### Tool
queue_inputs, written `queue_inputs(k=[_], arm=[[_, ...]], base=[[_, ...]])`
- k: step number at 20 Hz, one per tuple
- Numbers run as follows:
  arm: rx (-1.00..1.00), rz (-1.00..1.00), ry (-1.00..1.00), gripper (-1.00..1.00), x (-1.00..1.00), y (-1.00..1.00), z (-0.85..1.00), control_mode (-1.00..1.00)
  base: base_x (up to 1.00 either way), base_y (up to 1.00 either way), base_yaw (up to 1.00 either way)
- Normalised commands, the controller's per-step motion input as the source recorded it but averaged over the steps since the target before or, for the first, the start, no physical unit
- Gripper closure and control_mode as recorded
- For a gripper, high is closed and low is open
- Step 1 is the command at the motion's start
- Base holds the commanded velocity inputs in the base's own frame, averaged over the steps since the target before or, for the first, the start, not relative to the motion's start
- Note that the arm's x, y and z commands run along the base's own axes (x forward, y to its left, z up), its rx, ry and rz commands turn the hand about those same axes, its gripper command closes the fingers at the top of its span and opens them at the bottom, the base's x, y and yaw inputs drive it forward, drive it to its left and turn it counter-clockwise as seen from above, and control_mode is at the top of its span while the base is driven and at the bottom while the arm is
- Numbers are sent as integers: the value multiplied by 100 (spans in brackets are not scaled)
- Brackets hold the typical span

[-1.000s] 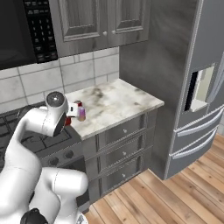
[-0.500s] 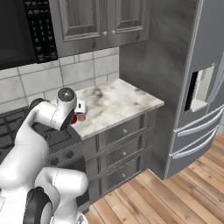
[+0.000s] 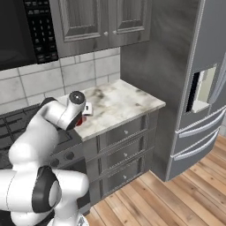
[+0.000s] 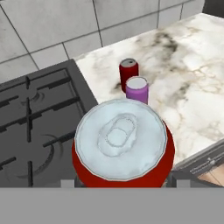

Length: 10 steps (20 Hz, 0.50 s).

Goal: Four empty soda cans are scattered around the kitchen. Gather all the cans and cluster them next to the stove for recycling.

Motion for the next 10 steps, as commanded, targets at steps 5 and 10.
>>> queue_inputs(k=[5,10], arm=[[0,7,0,100,32,0,-31,-100],[0,6,0,100,31,0,-28,-100]], base=[[0,0,0],[0,0,0]])
